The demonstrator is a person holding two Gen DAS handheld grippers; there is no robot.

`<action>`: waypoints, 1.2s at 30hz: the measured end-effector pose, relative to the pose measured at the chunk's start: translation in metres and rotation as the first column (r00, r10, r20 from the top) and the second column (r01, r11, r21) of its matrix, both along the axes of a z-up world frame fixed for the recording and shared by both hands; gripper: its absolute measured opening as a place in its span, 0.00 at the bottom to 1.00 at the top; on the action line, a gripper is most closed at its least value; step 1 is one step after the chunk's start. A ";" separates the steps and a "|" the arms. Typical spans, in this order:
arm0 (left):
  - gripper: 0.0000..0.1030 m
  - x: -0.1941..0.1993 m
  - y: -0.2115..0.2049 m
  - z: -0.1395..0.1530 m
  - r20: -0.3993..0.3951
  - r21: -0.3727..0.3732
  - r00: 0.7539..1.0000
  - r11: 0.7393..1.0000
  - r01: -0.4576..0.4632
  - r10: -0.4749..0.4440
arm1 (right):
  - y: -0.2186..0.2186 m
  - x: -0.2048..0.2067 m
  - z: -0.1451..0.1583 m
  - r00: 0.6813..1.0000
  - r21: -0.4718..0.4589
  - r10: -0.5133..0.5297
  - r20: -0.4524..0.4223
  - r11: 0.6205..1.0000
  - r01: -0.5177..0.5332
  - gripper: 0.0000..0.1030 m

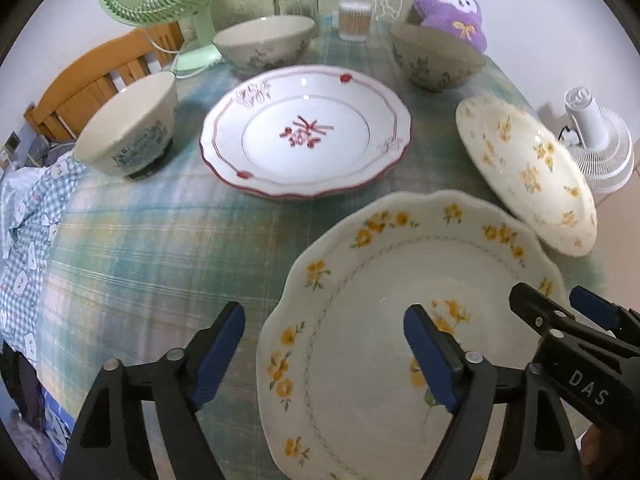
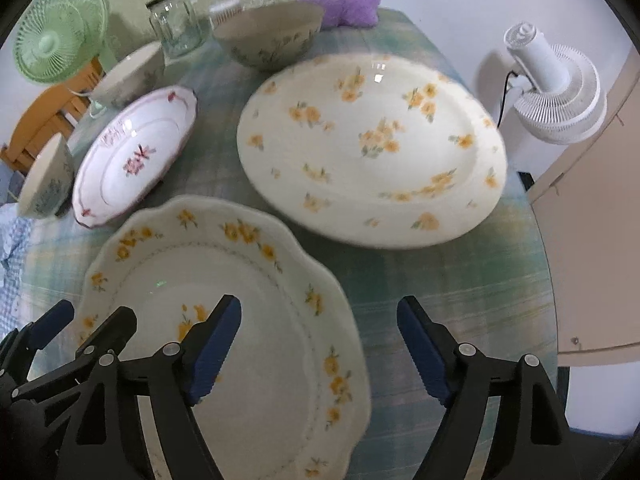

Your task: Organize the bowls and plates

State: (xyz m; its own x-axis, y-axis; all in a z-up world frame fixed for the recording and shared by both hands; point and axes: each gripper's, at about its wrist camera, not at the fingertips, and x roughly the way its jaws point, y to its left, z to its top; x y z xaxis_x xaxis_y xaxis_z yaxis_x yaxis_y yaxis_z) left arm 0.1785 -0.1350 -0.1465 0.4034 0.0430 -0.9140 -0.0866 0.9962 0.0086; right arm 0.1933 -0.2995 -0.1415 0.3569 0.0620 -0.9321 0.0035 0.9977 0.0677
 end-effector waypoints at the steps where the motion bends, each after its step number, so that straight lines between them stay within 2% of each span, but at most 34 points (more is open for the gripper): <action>1: 0.83 -0.001 -0.001 0.005 0.015 0.004 1.000 1.000 -0.006 0.006 | -0.001 0.000 0.006 1.000 -0.002 0.008 0.018 1.000 -0.008 0.80; 5: 0.83 -0.004 -0.007 0.026 0.070 0.018 0.998 1.000 -0.011 0.010 | -0.005 -0.004 0.031 0.997 0.004 0.037 0.071 0.999 -0.037 0.80; 11: 0.83 -0.002 -0.007 0.064 0.174 -0.003 0.985 1.000 -0.005 0.005 | -0.008 -0.015 0.065 0.987 -0.004 0.035 0.158 0.999 -0.035 0.80; 14: 0.82 0.003 -0.010 0.075 0.168 0.017 0.986 1.000 0.021 -0.024 | -0.006 -0.021 0.079 0.983 -0.023 0.021 0.185 1.000 -0.017 0.80; 19: 0.82 0.008 -0.015 0.090 0.196 -0.025 0.977 0.996 0.088 -0.081 | -0.015 -0.024 0.099 0.972 -0.032 -0.049 0.229 0.998 0.058 0.80; 26: 0.81 0.024 -0.041 0.099 0.225 -0.018 0.965 0.990 0.142 -0.134 | -0.039 -0.006 0.109 0.962 -0.028 -0.085 0.259 0.995 0.096 0.80; 32: 0.79 0.052 -0.065 0.087 0.224 -0.027 0.970 0.994 0.107 -0.099 | -0.066 0.036 0.092 0.969 -0.028 -0.054 0.239 0.998 0.062 0.80; 36: 0.78 0.074 -0.088 0.071 0.198 0.000 0.976 0.995 0.097 -0.095 | -0.082 0.059 0.077 0.976 -0.020 -0.044 0.215 0.999 0.049 0.79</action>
State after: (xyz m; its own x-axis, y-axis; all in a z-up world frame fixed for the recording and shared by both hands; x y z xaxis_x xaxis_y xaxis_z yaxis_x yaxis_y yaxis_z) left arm 0.2527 -0.2226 -0.0753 0.5776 -0.0133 -0.8162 0.0108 0.9999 -0.0087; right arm 0.2525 -0.3820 -0.0649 0.5509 0.0182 -0.8344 0.0381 0.9982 0.0470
